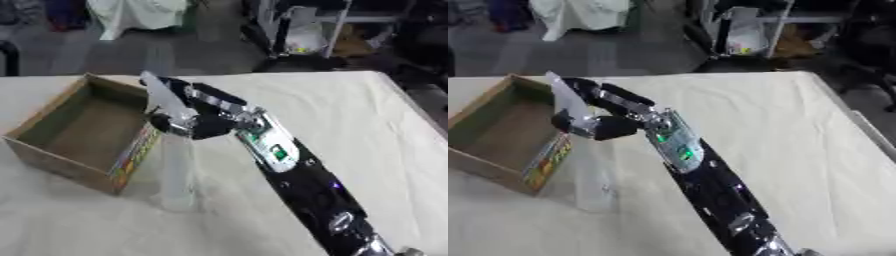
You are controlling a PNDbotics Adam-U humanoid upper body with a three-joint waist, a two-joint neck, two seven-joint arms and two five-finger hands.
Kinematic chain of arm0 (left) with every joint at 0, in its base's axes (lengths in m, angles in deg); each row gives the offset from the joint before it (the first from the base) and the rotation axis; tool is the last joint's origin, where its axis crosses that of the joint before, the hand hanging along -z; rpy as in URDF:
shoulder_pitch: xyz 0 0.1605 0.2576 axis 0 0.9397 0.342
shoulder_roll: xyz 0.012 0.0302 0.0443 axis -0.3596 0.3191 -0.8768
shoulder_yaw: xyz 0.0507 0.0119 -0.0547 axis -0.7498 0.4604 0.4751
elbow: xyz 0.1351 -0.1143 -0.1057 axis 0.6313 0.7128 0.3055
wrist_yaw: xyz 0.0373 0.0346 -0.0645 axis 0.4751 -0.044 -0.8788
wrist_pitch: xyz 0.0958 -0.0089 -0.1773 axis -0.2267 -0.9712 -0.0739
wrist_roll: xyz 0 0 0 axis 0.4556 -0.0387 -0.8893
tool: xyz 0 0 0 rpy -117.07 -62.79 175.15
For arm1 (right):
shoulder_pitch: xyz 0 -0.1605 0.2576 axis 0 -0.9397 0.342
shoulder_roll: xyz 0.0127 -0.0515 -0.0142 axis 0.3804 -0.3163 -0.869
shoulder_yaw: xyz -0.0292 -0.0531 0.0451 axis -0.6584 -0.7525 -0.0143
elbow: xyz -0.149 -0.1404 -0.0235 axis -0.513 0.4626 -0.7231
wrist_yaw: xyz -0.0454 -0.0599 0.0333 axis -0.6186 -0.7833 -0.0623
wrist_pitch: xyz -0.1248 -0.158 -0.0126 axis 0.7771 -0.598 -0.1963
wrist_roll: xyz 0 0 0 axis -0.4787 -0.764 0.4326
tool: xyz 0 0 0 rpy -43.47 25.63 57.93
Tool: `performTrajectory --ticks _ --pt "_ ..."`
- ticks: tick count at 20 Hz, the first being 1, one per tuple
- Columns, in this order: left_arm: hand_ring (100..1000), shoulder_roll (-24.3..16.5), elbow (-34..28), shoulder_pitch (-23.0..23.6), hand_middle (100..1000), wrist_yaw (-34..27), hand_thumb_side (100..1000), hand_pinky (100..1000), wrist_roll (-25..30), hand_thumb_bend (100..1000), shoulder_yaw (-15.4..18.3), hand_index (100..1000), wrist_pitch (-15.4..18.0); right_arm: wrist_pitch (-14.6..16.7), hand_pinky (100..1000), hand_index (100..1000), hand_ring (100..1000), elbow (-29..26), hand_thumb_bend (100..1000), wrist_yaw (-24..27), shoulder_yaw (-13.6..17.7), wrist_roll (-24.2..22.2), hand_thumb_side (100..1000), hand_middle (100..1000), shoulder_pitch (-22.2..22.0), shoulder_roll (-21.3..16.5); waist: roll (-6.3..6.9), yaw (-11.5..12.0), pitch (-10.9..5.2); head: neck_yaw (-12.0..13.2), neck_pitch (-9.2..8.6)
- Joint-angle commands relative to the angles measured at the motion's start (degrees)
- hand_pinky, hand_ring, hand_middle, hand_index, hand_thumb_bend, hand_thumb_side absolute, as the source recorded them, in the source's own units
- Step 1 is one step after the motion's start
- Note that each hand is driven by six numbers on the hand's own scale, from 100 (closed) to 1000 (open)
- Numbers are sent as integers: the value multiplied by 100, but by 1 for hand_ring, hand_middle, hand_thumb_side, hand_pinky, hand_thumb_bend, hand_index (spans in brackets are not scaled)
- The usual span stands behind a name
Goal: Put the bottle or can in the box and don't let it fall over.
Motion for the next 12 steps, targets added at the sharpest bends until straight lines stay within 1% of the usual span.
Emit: performTrajectory --ticks 1,7,12 --pt "1000 -11 -46 -30 926 11 661 547 15 451 -1 831 8 -32 880 1000 1000 -110 280 63 -19 -50 629 1000 160 -96 38 6 -98 -29 -64" --pt "1000 -4 -42 -31 926 12 662 548 21 450 -9 831 8 22 877 1000 1000 -71 252 -73 -71 -44 608 1000 177 -35 38 29 -102 -45 -63" --pt "1000 -2 -39 -29 926 9 661 548 27 452 -14 832 9 95 874 1000 1000 74 246 -248 -57 3 614 1000 160 66 42 50 -105 -58 -55"
